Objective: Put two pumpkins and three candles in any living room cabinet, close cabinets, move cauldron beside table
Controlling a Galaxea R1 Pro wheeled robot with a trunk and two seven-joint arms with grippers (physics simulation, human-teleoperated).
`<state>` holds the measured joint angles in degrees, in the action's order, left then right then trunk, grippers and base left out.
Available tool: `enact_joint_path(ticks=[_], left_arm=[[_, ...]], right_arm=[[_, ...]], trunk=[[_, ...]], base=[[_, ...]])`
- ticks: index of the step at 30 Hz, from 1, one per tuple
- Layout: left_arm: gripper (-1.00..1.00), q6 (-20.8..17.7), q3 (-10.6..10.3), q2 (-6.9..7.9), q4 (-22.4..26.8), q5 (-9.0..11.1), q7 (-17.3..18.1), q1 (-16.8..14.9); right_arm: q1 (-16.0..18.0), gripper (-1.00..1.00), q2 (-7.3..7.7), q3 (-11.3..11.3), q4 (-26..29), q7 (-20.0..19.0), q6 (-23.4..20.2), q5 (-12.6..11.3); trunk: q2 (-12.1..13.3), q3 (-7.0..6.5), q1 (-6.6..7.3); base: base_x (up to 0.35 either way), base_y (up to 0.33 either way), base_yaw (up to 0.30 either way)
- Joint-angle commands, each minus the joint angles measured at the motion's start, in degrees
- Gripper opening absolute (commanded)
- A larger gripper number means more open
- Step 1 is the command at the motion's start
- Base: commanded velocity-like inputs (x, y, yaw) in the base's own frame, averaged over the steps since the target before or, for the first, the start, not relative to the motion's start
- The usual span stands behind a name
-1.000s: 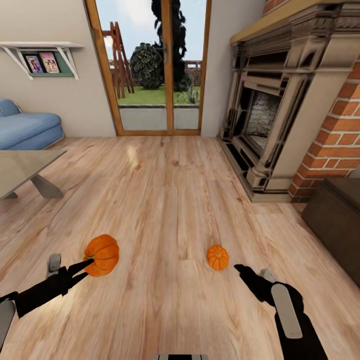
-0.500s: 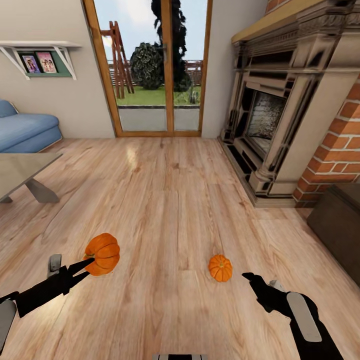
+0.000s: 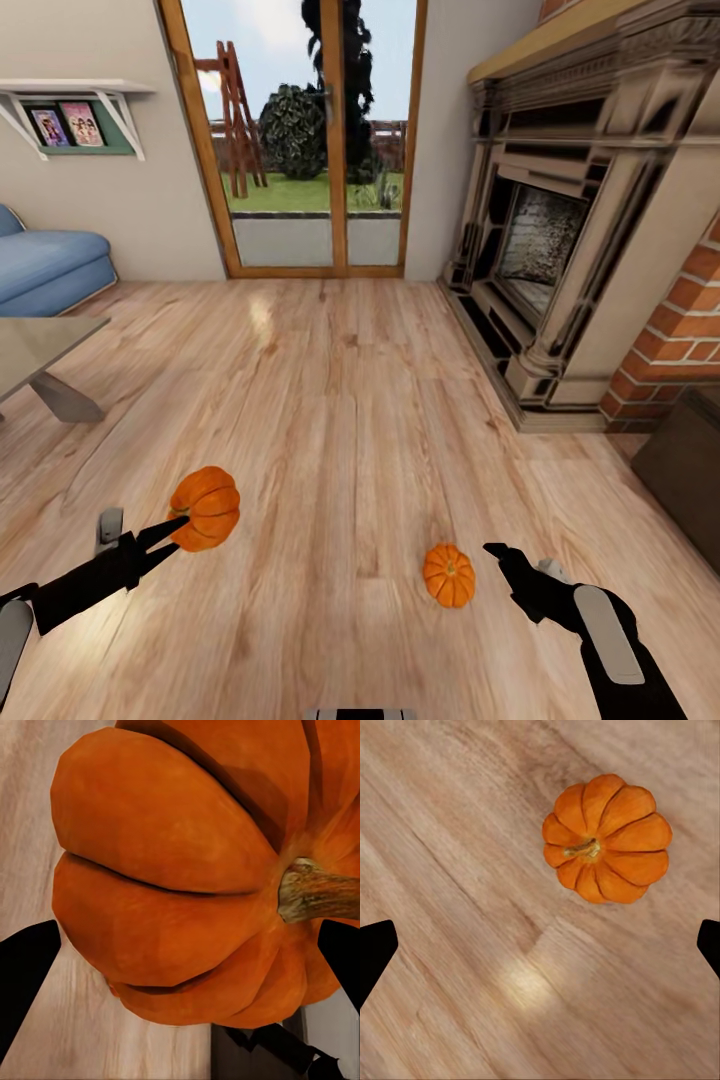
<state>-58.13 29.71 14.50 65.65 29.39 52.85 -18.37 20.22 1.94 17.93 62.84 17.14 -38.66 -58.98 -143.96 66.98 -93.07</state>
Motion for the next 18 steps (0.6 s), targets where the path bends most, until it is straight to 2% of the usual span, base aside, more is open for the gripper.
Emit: enact_joint_path(ticks=[1, 11, 14, 18], left_arm=[[-1.00, 0.0, 0.0, 0.00, 0.0, 0.1, 0.0, 0.0], [-1.00, 0.0, 0.2, 0.00, 0.0, 0.1, 0.1, 0.0], [-1.00, 0.0, 0.1, 0.03, 0.0, 0.1, 0.8, 0.0], [-1.00, 0.0, 0.1, 0.06, 0.0, 0.1, 2.1, 0.0]], right_arm=[[0.0, 1.00, 0.00, 0.0, 0.0, 0.0, 0.0, 0.0], [0.1, 1.00, -0.12, 0.0, -1.3, -0.1, 0.1, 0.1], [0.2, 1.00, -0.18, -0.1, -2.5, -0.4, 0.1, 0.0], [0.2, 1.00, -0.32, -0.4, -2.9, -3.7, 0.9, 0.4]], trunk=[[0.0, 0.00, 0.00], [0.0, 0.00, 0.00], [0.0, 0.66, -0.08], [-0.1, 1.55, -0.18]], base=[[0.068, 0.000, 0.000], [0.013, 0.000, 0.000], [0.000, 0.000, 0.000], [0.000, 0.000, 0.000]])
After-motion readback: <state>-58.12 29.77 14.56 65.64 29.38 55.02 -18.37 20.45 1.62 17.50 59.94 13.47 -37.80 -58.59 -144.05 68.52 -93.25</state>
